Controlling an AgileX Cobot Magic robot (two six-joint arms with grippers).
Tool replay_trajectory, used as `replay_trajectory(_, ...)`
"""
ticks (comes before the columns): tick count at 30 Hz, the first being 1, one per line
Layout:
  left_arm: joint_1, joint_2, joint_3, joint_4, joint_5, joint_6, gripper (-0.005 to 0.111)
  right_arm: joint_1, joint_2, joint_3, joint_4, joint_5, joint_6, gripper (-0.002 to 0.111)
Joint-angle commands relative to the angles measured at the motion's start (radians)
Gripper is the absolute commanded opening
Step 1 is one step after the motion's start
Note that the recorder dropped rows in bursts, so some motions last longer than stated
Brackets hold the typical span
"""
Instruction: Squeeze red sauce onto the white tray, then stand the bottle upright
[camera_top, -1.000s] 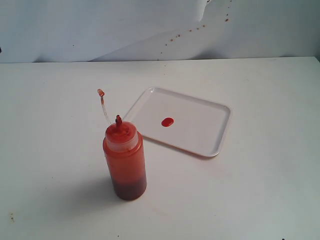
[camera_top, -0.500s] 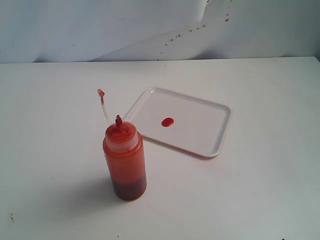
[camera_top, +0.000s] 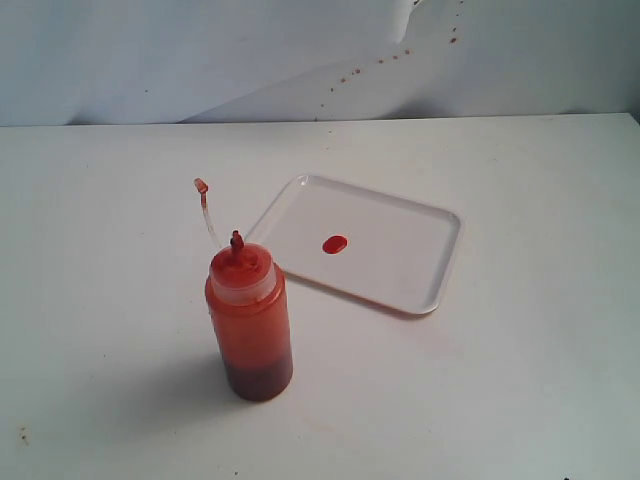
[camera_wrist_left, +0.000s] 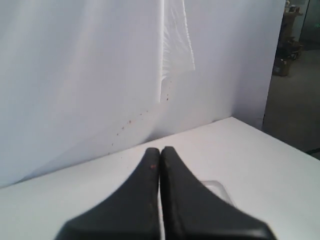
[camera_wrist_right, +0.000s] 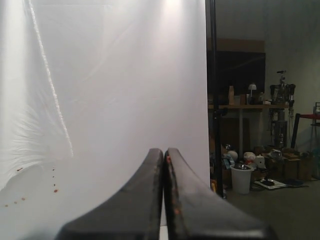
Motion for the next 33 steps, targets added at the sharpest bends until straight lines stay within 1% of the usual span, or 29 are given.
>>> replay_trajectory(1, -0.003, -0.133, 0.005, 0.003, 0.015, 0.002, 0.001, 0.001, -0.004, 0.0, 0.0, 0.007, -0.001, 0.0)
replay_trajectory(7, -0.003, -0.369, 0.005, 0.003, 0.02, -0.006, 0.001, 0.001, -0.004, 0.0, 0.0, 0.007, -0.001, 0.0)
replay_trajectory(14, -0.001, -0.634, 0.005, 0.003, 0.104, -0.004, 0.001, 0.001, -0.004, 0.0, 0.0, 0.007, -0.001, 0.0)
replay_trajectory(19, 0.022, -0.648, -0.007, 0.003, 0.098, -0.004, 0.001, 0.001, -0.004, 0.0, -0.003, -0.008, -0.001, 0.0)
replay_trajectory(28, 0.022, -0.648, 0.048, 0.003, 0.095, -0.007, 0.001, 0.001, -0.004, 0.0, 0.006, -0.008, -0.001, 0.0)
replay_trajectory(33, 0.022, -0.648, 0.05, -0.015, 0.099, -0.034, 0.001, 0.001, -0.004, 0.0, 0.006, -0.008, -0.001, 0.0)
